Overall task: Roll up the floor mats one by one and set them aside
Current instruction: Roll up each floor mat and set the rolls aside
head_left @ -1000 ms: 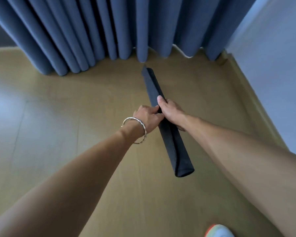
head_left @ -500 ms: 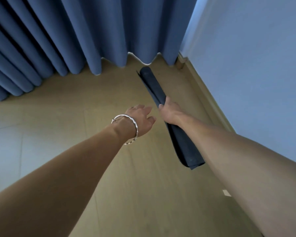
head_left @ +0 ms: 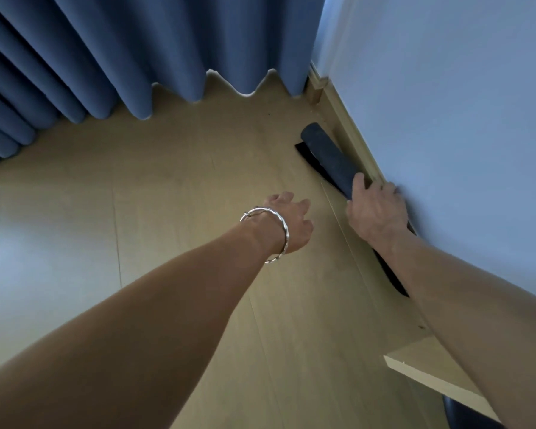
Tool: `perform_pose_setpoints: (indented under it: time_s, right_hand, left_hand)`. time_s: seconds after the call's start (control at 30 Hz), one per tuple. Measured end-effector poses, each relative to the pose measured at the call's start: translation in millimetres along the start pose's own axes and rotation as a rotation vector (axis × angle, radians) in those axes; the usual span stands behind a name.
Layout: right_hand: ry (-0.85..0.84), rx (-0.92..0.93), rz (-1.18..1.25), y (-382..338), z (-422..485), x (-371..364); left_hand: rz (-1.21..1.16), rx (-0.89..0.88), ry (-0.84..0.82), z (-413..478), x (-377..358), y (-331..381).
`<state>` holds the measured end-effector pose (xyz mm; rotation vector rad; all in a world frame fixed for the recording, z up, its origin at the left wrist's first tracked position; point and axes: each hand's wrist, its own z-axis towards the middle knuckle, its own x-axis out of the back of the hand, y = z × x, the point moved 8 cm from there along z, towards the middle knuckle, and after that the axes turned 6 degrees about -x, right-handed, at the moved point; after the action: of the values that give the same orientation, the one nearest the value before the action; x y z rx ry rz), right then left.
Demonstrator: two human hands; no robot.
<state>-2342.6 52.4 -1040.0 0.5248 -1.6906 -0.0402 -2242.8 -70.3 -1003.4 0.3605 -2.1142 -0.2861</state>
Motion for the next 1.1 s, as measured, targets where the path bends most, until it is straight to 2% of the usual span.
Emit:
perform_pose_setpoints:
  time_s: [0.17,0.47,0.6,0.77,0.83,0.9,1.0,1.1]
  right_hand:
    - [-0.019,-0.053,0.101,2.3,7.9,-3.7]
    - [0.01,0.001,-0.066,2.2,-5.0,-16.6]
    - [-0.027,-0.018,-0.033,2.9,0.3,-16.3]
    - [0.084,-0.107,-0.056,-10.9,3.3,7.7]
    - [0.119,-0.029,-0.025,-50.6,10.2,33.9]
    - [0.072,0.132,0.087,-120.5,9.9,54.5]
    - [-0.163,0.365,0.312,-245.6,-24.2,68.7]
    - [-0.382,0.599,0.269,-347.5,-82.6,63.1]
  left_hand:
    - [0.01,-0.019,-0.023,8.5,-9.3,17.0]
    - [0.009,-0.011,-0.042,2.2,-22.7,-0.9]
    - [-0.018,0.025,-0.048,-13.3,-28.6,-34.1]
    - [-0.041,0.202,-0.047,-48.6,-33.1,-127.1]
    - [-0.069,0.332,-0.029,-75.0,-37.8,-180.4]
    - [-0.12,0.492,-0.008,-108.1,-49.6,-236.9]
    - [-0.236,0.74,-0.01,-162.8,-80.3,-302.0]
    - [-0.383,0.892,-0.031,-200.0,-109.8,-328.0]
